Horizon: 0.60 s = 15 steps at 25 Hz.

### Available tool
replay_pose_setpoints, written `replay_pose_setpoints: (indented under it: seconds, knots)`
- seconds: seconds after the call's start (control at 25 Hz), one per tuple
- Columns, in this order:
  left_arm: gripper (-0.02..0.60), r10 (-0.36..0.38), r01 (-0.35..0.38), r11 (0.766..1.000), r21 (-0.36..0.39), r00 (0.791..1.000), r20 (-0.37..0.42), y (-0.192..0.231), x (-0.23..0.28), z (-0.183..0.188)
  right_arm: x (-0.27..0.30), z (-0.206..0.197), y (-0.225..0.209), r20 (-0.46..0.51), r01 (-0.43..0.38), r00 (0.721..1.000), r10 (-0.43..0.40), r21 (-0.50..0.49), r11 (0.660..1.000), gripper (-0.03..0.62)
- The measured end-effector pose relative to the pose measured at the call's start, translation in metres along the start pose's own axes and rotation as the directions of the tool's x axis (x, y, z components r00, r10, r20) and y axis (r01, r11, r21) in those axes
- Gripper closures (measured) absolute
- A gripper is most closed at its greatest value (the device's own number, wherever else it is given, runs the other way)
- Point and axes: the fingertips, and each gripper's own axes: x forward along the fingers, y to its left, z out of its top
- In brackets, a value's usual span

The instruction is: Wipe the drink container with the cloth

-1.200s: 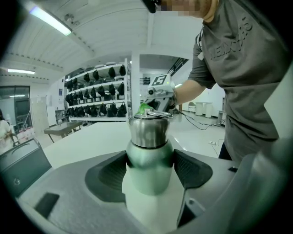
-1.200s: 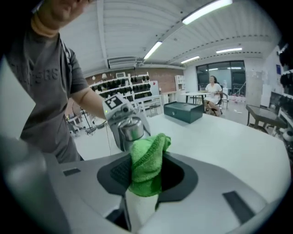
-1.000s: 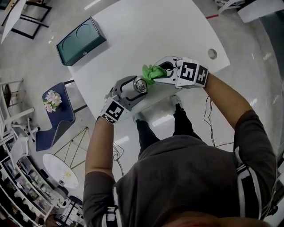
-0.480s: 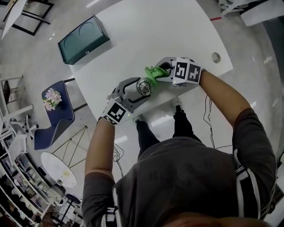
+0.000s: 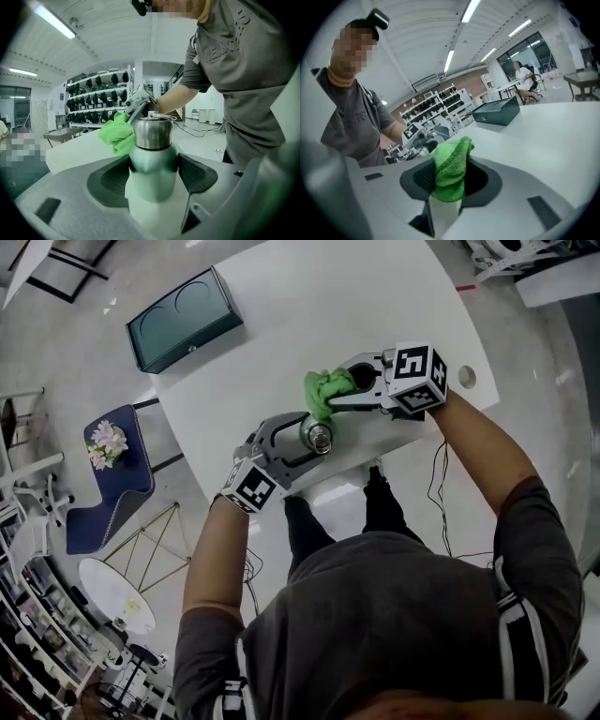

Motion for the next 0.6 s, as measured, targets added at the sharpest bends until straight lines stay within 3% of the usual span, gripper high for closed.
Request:
replay_pose_setpoints:
  seconds: [0.12, 0.32, 0.44, 0.6]
  knots:
    - [0.262, -0.004, 0.004, 1.000, 0.001, 1.000, 0.011, -0.001, 0.000, 0.002, 0.009, -0.001, 0.001, 0.009, -0.058, 0.998, 0.058, 0.073, 0.996, 0.477]
    - [0.262, -0.005, 0.005, 1.000, -0.005, 1.000, 0.028, 0.000, 0.001, 0.003, 0.028, -0.024, -0.017, -0.074, -0.019, 0.997, 0.027, 0.116, 0.993, 0.480]
    - [0.262, -0.009, 0.010, 1.000, -0.013, 0.999, 0.034, 0.000, 0.001, 0.003, 0.038, -0.035, -0.023, -0.152, 0.028, 0.988, -0.023, 0.031, 0.999, 0.484]
    - [0.262, -0.017, 0.018, 1.000, -0.013, 0.999, 0.028, -0.001, 0.000, 0.000, 0.045, -0.045, -0.023, -0.279, 0.074, 0.951, -0.131, -0.207, 0.976, 0.485]
